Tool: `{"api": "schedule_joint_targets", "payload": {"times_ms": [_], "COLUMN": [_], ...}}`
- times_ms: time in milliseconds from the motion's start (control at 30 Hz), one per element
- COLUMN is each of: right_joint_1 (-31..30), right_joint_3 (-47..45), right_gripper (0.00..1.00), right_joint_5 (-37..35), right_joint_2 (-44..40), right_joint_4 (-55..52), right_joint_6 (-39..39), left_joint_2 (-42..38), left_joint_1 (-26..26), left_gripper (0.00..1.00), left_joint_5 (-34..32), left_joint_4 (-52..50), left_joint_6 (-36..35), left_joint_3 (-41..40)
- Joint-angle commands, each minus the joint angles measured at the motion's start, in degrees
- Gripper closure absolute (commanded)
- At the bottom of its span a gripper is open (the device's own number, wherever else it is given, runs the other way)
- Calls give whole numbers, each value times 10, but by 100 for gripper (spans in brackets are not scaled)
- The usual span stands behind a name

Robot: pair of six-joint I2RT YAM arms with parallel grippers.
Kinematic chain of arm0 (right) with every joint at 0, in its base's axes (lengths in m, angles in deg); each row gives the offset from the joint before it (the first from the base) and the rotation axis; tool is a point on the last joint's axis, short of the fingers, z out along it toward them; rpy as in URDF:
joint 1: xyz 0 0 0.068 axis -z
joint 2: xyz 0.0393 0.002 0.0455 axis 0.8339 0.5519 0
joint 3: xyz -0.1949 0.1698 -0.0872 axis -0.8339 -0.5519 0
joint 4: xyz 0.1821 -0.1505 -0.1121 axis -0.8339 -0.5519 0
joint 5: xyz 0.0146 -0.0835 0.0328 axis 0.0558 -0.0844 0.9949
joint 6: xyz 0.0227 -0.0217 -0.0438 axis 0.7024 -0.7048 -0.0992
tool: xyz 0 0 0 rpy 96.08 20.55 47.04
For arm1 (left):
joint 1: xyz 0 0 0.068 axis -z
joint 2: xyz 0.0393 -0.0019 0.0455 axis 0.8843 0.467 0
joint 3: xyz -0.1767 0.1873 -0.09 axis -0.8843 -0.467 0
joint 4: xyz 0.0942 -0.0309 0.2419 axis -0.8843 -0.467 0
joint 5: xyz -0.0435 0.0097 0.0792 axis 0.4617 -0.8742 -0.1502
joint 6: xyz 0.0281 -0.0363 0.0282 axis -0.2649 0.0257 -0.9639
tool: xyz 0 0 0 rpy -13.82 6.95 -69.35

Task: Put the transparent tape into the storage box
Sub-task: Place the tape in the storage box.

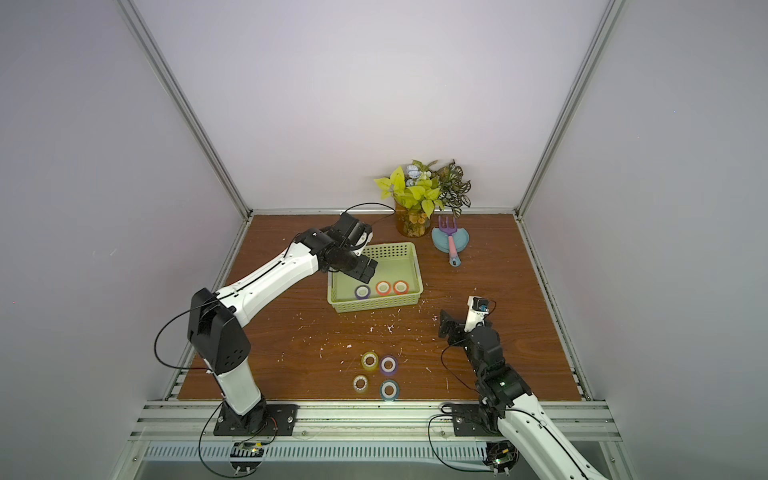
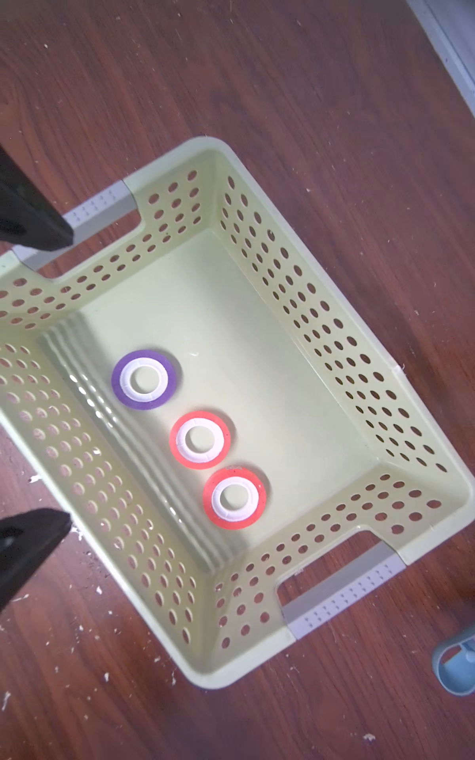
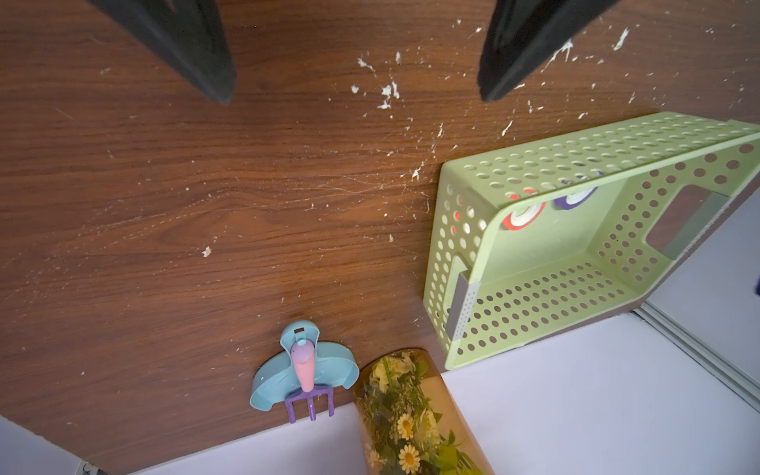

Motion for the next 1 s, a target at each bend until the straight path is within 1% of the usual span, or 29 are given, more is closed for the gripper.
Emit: {"api": "schedule_joint_targets", "payload": {"times_ms": [0,233,400,467,533,833,967], "right_joint_1": [1,1,1,1,0,1,1], "right_joint_3": [-1,-1,-1,-1,-1,-4,-5], "right_gripper": [1,1,1,1,1,1,1], "right_joint_5": [-13,-14,-16,-18,-20,-36,-40], "right_joint_2": [2,4,3,1,-1,-23,-32], "right_joint_4": [25,24,25,23,22,8,4], "right_joint_6": [6,5,5,6,7,14,17], "left_joint_2": [-23,-51,-38,-31,-28,-23,-15], "left_joint_1": [28,98,161,179,191,228,246], "left_gripper": [3,3,2,1,1,7,8], "left_joint_5": [-9,-16,-18,-12,-2,30,41], "left_joint_4": [-12,-9,-1,6,17,62,87], "left_joint_6": [0,21,48,59,67,94,110], "left_joint_3": [-28,-72,-81,-105,-115,-171,-196]}}
